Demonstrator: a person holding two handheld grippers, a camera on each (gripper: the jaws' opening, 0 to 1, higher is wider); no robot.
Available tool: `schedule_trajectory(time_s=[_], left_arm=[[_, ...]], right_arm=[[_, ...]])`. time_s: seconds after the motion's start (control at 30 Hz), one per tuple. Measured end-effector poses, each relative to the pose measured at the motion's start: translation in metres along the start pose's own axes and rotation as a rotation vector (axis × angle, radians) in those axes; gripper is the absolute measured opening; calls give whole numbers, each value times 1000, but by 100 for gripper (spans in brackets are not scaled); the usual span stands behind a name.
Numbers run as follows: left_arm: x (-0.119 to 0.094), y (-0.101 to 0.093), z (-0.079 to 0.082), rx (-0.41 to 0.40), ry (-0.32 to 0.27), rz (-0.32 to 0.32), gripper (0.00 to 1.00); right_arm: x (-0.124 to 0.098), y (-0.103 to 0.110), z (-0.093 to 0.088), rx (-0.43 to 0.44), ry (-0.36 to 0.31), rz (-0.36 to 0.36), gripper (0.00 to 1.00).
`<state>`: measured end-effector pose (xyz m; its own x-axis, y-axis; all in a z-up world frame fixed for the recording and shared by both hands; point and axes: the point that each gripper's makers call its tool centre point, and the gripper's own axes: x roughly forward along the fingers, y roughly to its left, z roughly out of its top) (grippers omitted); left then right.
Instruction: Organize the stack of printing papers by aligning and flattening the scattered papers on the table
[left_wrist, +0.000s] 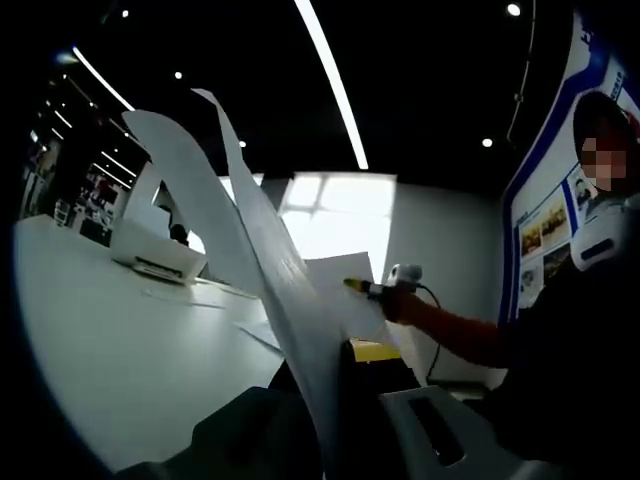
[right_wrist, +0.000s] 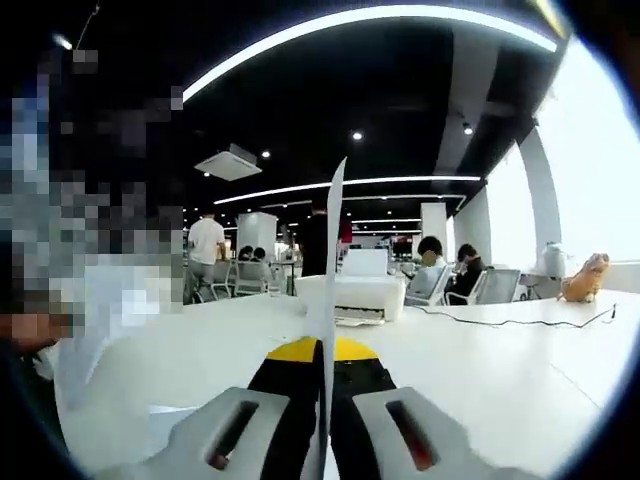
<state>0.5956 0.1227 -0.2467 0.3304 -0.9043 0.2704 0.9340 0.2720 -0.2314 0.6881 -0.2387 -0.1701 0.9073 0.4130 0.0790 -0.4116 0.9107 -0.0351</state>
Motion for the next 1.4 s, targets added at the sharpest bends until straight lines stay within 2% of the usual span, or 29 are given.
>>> schedule_trajectory(time_s=[0.1, 0.2, 0.33, 0.63, 1.1, 1.4], left_arm=[[0, 0, 0, 0, 1, 0, 6], [1, 0, 0, -1, 1, 1, 6], [1, 0, -1, -1, 4, 2, 6], [1, 0, -1, 0, 4, 2, 6], [1, 0, -1, -1, 6, 4, 6], [1, -1, 0, 2, 6, 6, 6]], right_arm=[[-5, 20, 16, -19, -22, 19, 0], [-5, 13, 30, -37, -50, 34, 0], [-8, 14, 47, -50, -80, 52, 0], [-25, 39, 89, -109, -167, 101, 0], [-41, 73, 118, -129, -209, 155, 0], [-54, 107, 132, -135, -237, 201, 0]])
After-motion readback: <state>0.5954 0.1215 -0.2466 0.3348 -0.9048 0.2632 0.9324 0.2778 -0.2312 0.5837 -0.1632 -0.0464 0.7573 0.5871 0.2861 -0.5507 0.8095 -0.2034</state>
